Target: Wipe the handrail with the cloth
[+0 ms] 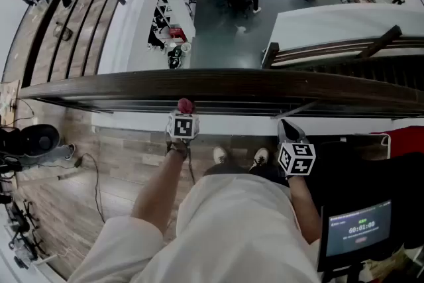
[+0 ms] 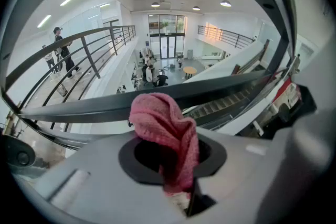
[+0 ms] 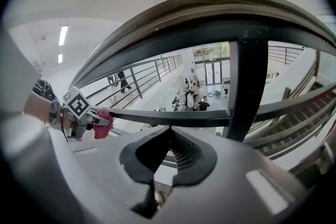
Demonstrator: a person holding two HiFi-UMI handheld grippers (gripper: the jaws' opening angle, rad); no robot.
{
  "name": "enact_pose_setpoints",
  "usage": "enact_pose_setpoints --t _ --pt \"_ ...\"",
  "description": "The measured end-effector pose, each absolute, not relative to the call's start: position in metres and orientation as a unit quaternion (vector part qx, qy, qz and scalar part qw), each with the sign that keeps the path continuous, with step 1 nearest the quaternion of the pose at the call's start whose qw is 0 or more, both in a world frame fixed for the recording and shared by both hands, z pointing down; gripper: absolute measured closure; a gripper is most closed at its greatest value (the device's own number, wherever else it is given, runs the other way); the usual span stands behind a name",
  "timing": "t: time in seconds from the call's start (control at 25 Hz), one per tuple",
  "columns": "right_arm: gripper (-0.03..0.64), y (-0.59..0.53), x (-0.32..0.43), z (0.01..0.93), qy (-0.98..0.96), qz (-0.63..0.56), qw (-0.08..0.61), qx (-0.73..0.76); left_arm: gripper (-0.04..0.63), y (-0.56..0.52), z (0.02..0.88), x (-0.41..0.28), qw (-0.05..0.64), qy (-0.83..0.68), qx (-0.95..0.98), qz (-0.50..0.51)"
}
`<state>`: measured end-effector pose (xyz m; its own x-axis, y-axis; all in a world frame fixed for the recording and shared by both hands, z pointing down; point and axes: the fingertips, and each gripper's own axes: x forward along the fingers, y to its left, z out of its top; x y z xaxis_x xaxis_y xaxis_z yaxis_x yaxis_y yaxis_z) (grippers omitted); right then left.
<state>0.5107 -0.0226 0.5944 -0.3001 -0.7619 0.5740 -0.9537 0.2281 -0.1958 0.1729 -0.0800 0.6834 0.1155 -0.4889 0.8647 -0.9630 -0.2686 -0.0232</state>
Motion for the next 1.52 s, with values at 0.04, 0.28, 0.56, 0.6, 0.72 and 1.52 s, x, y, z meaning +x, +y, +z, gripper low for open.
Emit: enact_pose_setpoints --t 0.04,0.28,0.56,0.6,0.72,1.52 --pt "0.614 -0.02 0.514 0.596 -0.761 0.265 0.181 0.564 0.503 -0.08 0.683 0.177 0.292 -0.529 0.689 0.402" --pt "0.614 -0.025 0.533 0.6 -0.755 0.272 0.163 0.574 0.503 -0.073 0.684 0.209 0.311 -0.516 0.69 0.402" --pt "0.614 -0.025 0.545 0.6 -0.757 0.267 0.159 0.575 0.505 -0.072 0.682 0.262 0.296 -0.485 0.715 0.407" --pt "0.614 -0.023 0.548 0.601 -0.756 0.268 0.16 0.575 0.505 -0.072 0.682 0.272 0.293 -0.479 0.72 0.409" --pt "0.614 -0.019 0.56 0.6 -0.751 0.27 0.159 0.581 0.505 -0.072 0.68 0.302 0.284 -0.457 0.735 0.413" --pt "0.614 -0.011 0.605 0.604 -0.747 0.271 0.168 0.583 0.505 -0.069 0.676 0.38 0.278 -0.447 0.744 0.412"
